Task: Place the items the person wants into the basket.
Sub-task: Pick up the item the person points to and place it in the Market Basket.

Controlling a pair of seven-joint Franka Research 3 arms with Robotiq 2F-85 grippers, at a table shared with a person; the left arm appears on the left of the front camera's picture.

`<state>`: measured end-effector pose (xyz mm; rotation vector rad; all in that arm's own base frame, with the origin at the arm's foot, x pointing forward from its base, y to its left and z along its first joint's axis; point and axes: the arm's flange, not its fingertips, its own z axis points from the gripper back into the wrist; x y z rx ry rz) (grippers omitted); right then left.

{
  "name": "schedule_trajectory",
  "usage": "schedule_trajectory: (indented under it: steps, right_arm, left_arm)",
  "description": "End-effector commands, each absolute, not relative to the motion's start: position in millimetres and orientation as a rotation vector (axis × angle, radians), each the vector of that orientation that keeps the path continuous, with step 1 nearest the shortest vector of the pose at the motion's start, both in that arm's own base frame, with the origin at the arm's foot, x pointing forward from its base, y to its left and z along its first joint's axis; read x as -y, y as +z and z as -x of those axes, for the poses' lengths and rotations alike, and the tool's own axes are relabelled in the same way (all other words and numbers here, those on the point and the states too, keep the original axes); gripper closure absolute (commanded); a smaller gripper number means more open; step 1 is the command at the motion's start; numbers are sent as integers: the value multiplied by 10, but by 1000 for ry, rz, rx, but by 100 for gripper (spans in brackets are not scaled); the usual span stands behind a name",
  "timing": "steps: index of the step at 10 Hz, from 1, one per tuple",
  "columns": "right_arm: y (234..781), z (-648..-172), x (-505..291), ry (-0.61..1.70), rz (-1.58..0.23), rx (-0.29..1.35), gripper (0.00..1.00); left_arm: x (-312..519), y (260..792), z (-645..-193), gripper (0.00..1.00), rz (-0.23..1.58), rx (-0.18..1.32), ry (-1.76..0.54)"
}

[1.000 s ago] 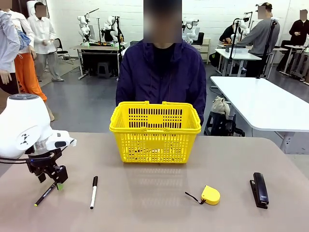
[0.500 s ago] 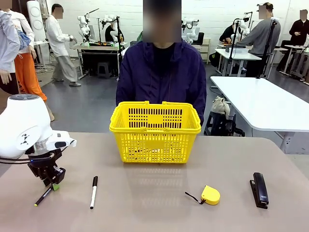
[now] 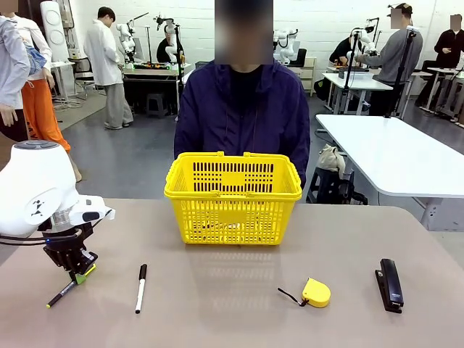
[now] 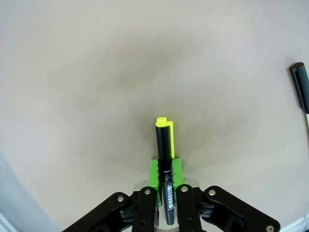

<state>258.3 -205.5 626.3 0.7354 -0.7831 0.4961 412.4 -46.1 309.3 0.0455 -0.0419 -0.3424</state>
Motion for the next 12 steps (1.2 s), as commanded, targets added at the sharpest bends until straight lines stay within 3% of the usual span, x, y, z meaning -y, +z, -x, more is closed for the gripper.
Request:
schedule_trajectory:
  steps: [1, 3, 8, 12]
  right_arm:
    - [6254, -2597, 2039, 507, -756, 808, 0]
    - [6254, -2597, 2039, 507, -756, 808, 0]
    - [6254, -2597, 2039, 507, -756, 808, 0]
    - [6254, -2597, 2039, 507, -756, 808, 0]
  left_arm:
    - [393, 2978, -3775, 100, -22, 23, -339]
    - [374, 3176, -3784, 100, -17, 56, -350]
    - [272, 5325, -3834, 100, 49, 225, -475]
    - [525, 6257, -3823, 100, -6, 222, -675]
